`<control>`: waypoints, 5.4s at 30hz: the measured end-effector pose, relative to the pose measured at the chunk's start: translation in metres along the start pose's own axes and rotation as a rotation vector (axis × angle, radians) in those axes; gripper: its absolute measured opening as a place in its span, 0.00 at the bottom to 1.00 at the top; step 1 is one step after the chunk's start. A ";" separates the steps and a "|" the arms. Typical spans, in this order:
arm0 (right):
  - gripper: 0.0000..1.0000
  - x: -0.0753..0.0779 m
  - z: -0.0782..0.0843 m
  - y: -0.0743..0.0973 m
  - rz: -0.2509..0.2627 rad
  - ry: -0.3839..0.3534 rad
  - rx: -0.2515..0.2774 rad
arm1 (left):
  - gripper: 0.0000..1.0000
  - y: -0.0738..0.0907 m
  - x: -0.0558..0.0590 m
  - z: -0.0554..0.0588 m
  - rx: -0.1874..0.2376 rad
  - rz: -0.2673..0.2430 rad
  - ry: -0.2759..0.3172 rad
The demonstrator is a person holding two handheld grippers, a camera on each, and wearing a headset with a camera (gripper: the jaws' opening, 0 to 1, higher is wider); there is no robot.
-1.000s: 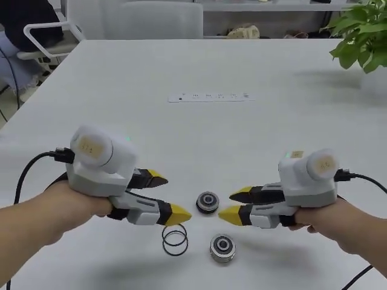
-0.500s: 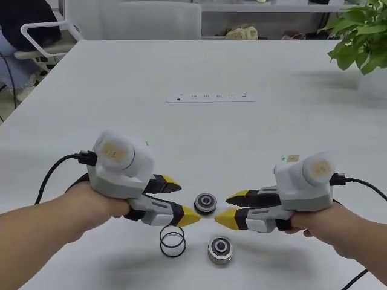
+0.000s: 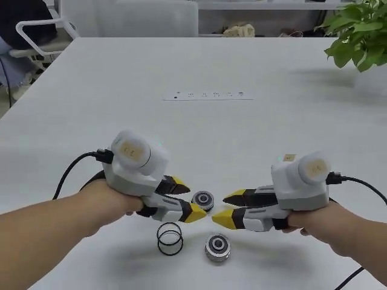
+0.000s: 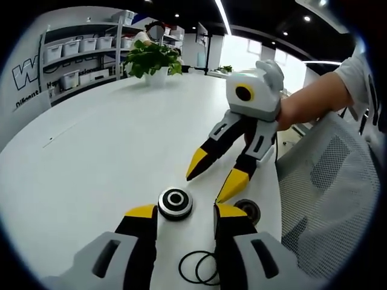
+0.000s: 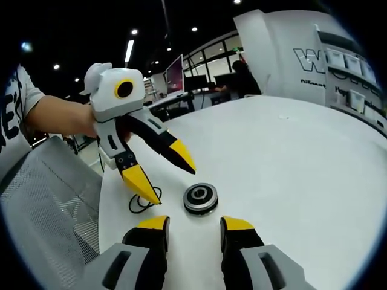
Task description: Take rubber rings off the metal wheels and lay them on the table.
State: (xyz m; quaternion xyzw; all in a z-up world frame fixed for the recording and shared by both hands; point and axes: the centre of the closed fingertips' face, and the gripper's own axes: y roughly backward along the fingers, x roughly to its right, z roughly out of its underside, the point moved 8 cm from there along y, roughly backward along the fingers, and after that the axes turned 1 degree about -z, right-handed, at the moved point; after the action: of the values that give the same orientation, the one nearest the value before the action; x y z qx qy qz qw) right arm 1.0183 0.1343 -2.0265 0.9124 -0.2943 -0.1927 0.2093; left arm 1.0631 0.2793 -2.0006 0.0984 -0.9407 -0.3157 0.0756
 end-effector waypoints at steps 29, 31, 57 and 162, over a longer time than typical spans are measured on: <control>0.31 0.003 0.002 -0.003 0.000 -0.004 -0.007 | 0.10 -0.016 -0.006 0.000 -0.014 -0.033 -0.005; 0.31 0.004 0.001 -0.004 0.000 -0.002 -0.007 | 0.10 -0.016 -0.004 -0.001 -0.017 -0.038 -0.023; 0.29 0.007 -0.012 -0.028 0.017 0.063 -0.025 | 0.07 -0.018 -0.002 -0.001 -0.024 -0.085 -0.085; 0.00 0.004 -0.015 -0.016 0.001 -0.178 0.090 | 0.07 -0.019 0.002 -0.001 -0.023 -0.132 -0.072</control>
State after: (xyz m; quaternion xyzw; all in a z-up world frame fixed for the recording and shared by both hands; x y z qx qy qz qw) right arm 1.0357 0.1472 -2.0226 0.9001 -0.3204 -0.2593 0.1410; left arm 1.0638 0.2636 -2.0107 0.1478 -0.9307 -0.3340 0.0218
